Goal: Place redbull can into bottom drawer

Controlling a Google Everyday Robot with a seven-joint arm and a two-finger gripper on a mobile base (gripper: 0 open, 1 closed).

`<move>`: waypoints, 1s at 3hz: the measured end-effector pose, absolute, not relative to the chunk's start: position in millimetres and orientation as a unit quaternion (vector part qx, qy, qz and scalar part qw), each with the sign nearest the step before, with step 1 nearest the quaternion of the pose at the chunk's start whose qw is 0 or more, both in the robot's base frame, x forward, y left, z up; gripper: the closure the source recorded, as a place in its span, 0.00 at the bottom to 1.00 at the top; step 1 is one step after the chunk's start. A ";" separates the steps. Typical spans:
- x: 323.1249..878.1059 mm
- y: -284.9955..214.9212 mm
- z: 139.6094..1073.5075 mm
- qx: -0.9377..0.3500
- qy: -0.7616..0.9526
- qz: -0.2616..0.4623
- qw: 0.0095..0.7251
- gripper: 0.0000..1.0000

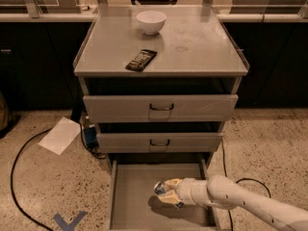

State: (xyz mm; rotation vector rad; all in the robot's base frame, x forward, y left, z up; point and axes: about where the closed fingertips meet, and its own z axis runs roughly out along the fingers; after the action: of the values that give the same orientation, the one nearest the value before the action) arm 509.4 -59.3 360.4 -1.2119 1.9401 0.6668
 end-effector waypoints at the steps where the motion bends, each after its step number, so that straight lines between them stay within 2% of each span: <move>1: 509.4 -59.2 360.3 -0.472 0.756 0.260 0.370 1.00; 3: 509.0 -58.5 295.4 -0.466 0.769 0.258 0.354 1.00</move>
Offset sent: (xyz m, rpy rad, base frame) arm -0.0061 0.0015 -0.0372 0.0010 0.0533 -0.0176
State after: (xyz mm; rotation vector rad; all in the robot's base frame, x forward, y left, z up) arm 509.0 -58.5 295.4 -1.2049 1.9864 0.6662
